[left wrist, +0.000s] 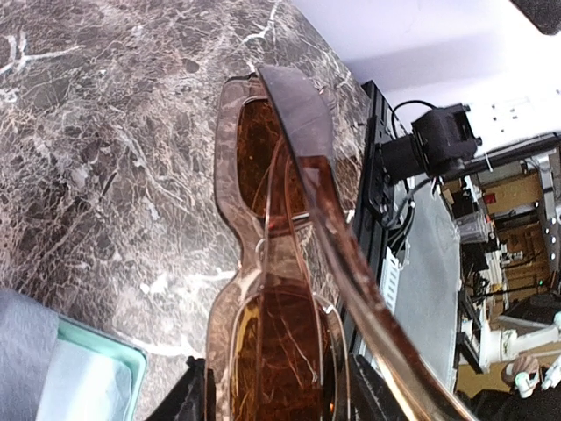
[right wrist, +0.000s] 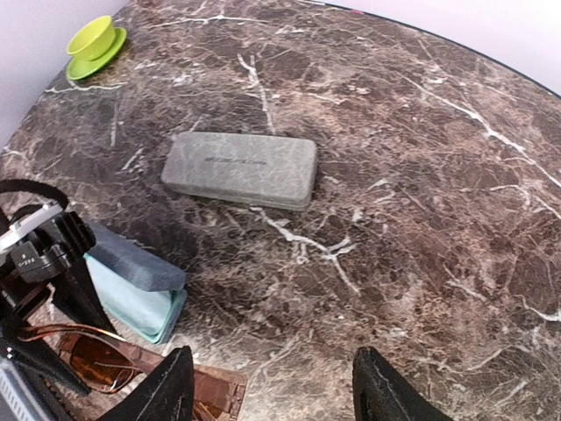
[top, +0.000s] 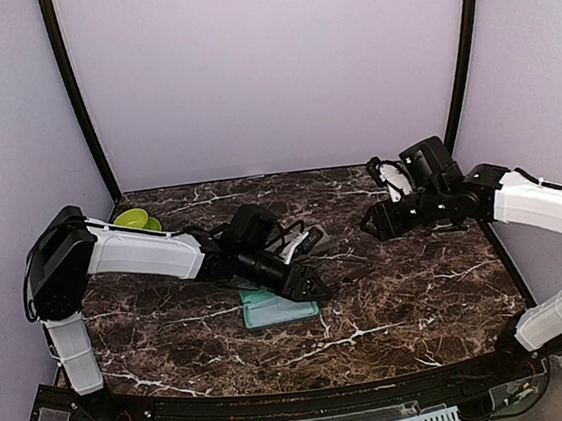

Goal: Organize the sunglasses
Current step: Fold the right temple of the sunglasses with the sunglasses, then pass from the left arm to the right

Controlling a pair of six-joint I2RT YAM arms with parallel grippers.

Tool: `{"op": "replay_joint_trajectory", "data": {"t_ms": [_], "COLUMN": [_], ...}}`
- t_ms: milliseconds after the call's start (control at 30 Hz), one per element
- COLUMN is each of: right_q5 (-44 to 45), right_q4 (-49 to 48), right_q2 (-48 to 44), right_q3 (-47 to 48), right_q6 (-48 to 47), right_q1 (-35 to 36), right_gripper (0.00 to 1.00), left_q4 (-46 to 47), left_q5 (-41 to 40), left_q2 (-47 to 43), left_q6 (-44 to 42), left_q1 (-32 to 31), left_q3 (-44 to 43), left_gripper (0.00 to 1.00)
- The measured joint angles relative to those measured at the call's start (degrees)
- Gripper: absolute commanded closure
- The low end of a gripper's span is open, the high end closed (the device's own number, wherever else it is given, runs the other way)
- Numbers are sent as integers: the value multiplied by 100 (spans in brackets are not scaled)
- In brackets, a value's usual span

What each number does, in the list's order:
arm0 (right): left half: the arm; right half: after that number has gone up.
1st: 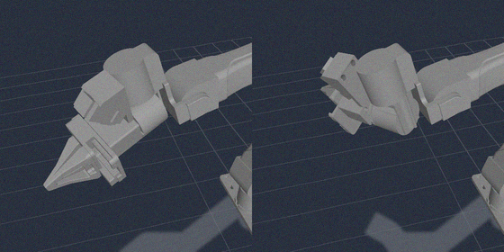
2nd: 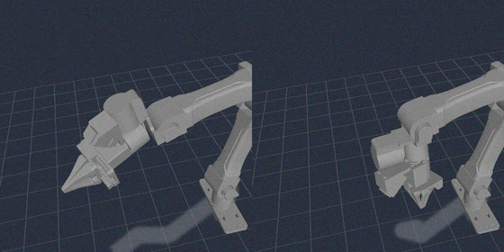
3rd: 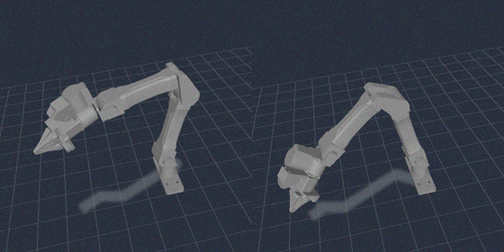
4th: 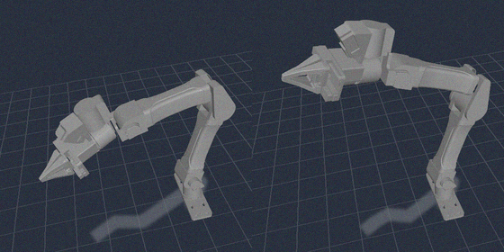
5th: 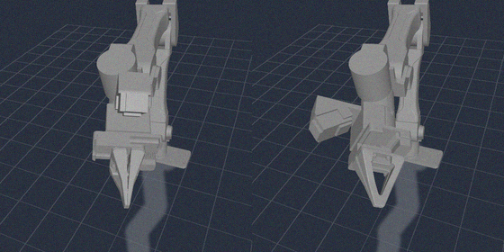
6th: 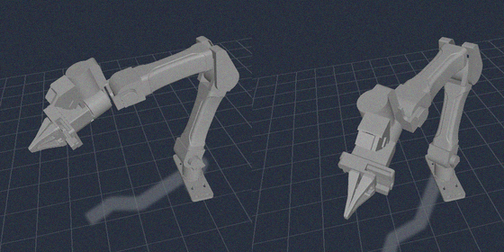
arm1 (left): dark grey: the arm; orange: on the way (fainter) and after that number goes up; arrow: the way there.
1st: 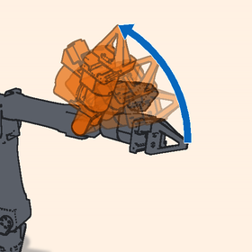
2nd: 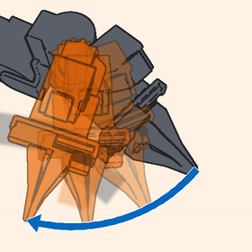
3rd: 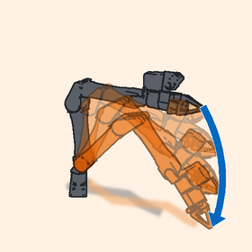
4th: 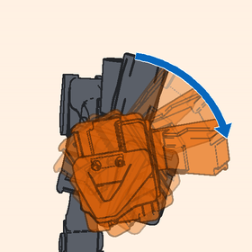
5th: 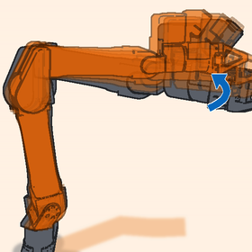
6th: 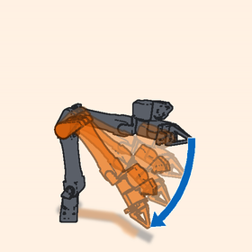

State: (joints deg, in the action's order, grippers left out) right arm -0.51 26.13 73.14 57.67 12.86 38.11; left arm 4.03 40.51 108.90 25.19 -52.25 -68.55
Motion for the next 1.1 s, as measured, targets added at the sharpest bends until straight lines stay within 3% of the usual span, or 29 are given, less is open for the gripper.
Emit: {"op": "replay_joint_trajectory", "data": {"t_ms": [167, 367, 567, 833, 1100], "right_q5": [-1043, -2470, -3545, -4214, -4376], "right_q4": [-85, -286, -625, -960, -1102], "right_q2": [-278, -424, -501, -470, -463], "right_q3": [-249, -708, -807, -1128, -1220], "right_q6": [-247, -407, -522, -627, -636], "right_q1": [-46, -46, -42, 48, 223], "right_gripper": [17, 10, 3, 2, 12], "left_q4": [-411, -870, -874, -754, -485], "left_q5": [138, 184, 310, 686, 931], "left_q2": [-389, -925, -1078, -1078, -1078], "left_q6": [-741, -1561, -1757, -1744, -1655], "left_q1": [20, 31, 31, 33, 35], "left_q3": [76, 131, 295, 334, 354], "left_gripper": [95, 95, 95, 95, 95]}}
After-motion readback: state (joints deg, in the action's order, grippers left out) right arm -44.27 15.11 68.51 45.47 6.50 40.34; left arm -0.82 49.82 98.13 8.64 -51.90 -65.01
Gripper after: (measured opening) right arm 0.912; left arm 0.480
